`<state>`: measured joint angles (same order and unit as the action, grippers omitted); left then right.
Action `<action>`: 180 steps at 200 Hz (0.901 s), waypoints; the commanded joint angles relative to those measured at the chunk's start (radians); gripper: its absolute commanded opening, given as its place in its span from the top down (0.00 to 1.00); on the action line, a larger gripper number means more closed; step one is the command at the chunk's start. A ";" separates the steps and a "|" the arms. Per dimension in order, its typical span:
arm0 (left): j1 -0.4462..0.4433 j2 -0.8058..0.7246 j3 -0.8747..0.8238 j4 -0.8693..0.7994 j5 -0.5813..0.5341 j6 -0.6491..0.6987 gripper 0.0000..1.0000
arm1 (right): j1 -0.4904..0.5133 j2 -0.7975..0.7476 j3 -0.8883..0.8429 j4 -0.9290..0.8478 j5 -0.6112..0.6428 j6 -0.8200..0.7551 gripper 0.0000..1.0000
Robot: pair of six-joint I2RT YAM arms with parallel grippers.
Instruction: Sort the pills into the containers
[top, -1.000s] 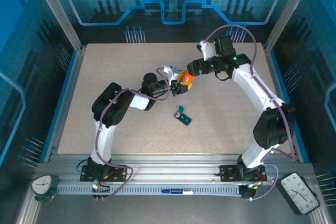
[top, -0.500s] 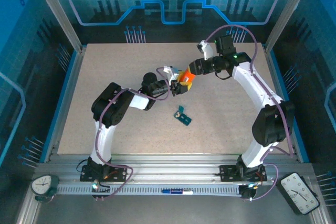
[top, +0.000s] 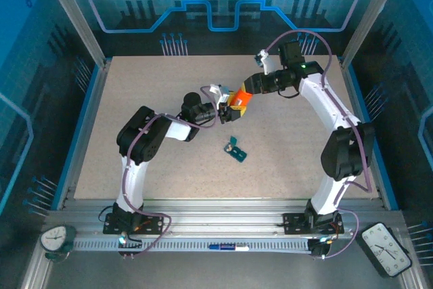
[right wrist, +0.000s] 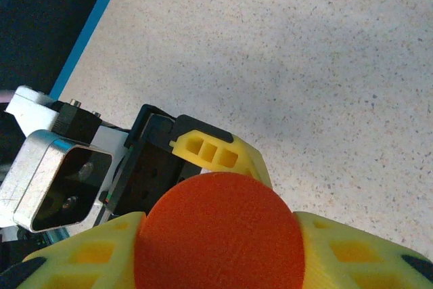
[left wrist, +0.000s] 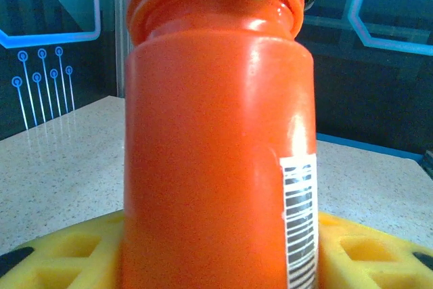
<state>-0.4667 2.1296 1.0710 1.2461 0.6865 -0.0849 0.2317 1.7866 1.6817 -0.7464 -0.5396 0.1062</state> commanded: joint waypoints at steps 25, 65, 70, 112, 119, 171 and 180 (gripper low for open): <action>-0.008 -0.083 0.023 -0.032 0.102 0.041 1.00 | 0.037 0.031 0.062 -0.123 0.094 -0.073 0.63; -0.008 -0.089 0.029 -0.056 0.112 0.050 1.00 | 0.076 0.018 0.056 -0.129 0.192 -0.097 0.63; -0.008 -0.089 0.029 -0.056 0.111 0.048 1.00 | 0.079 0.015 0.052 -0.125 0.196 -0.091 0.63; -0.008 -0.087 0.029 -0.050 0.109 0.044 1.00 | 0.128 -0.024 -0.015 -0.061 0.269 -0.045 0.63; -0.008 -0.086 0.029 -0.047 0.108 0.043 1.00 | 0.130 -0.020 -0.021 -0.060 0.268 -0.024 0.63; -0.009 -0.092 0.033 -0.069 0.102 0.059 1.00 | 0.136 -0.001 -0.043 -0.073 0.330 0.015 0.58; -0.008 -0.090 0.035 -0.074 0.102 0.060 1.00 | 0.135 -0.006 -0.043 -0.075 0.334 0.019 0.57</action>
<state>-0.4667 2.1071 1.0710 1.0798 0.7498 -0.0689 0.3443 1.7668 1.6630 -0.7746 -0.2619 0.1089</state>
